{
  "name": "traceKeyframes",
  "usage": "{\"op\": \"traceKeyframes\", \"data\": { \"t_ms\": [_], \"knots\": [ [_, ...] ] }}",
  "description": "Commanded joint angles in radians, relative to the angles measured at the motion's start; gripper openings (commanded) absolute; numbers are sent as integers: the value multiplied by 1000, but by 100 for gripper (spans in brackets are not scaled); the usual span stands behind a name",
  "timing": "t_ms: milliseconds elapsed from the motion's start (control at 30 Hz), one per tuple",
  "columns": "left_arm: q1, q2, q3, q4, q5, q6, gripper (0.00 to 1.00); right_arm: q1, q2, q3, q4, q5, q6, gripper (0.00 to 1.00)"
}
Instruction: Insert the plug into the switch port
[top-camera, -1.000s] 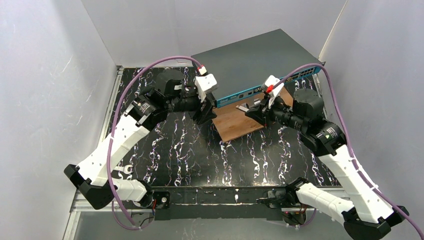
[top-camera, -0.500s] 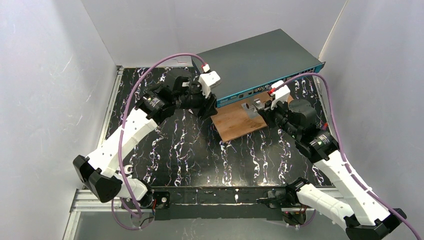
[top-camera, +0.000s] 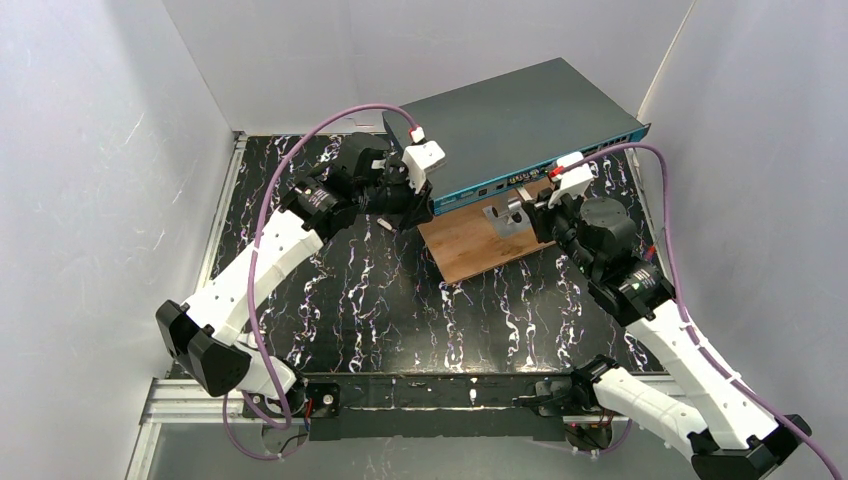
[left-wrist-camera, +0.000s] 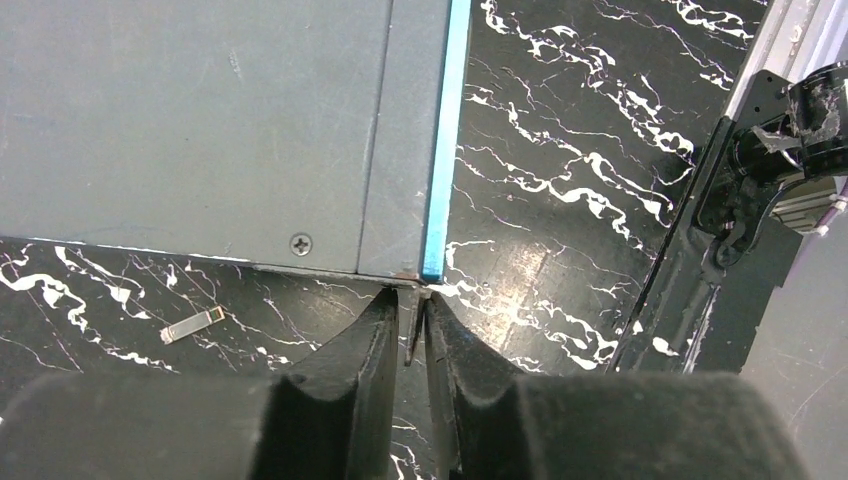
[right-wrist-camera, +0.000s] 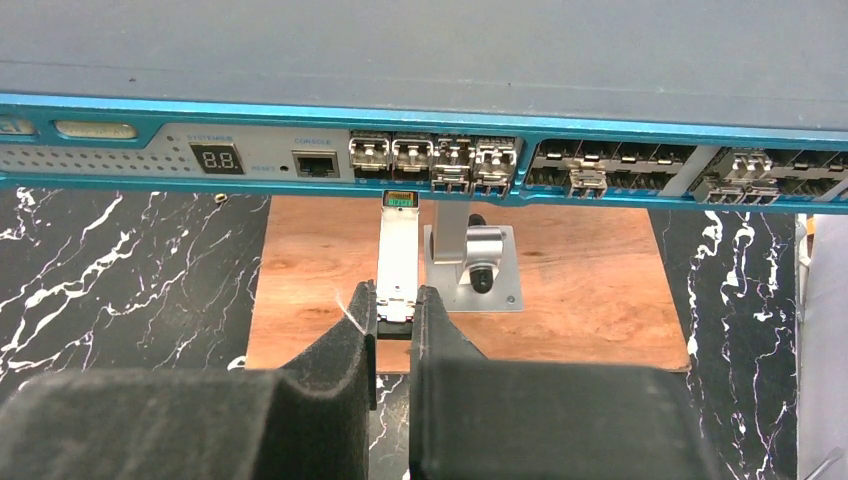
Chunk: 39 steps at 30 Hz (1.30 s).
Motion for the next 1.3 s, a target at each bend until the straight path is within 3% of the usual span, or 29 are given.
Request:
{"op": "traceKeyframes", "data": {
  "t_ms": [0, 167, 833, 1267],
  "knots": [
    [1, -1, 53, 5, 32, 14, 10, -3, 6, 19, 88, 38, 15, 1],
    [2, 3, 67, -5, 45, 18, 0, -2, 10, 29, 84, 64, 39, 1],
    [3, 3, 74, -16, 46, 14, 0, -2, 27, 129, 41, 25, 75, 1],
    [3, -9, 66, -5, 37, -20, 0, -2, 32, 123, -48, 84, 71, 1]
  ]
}}
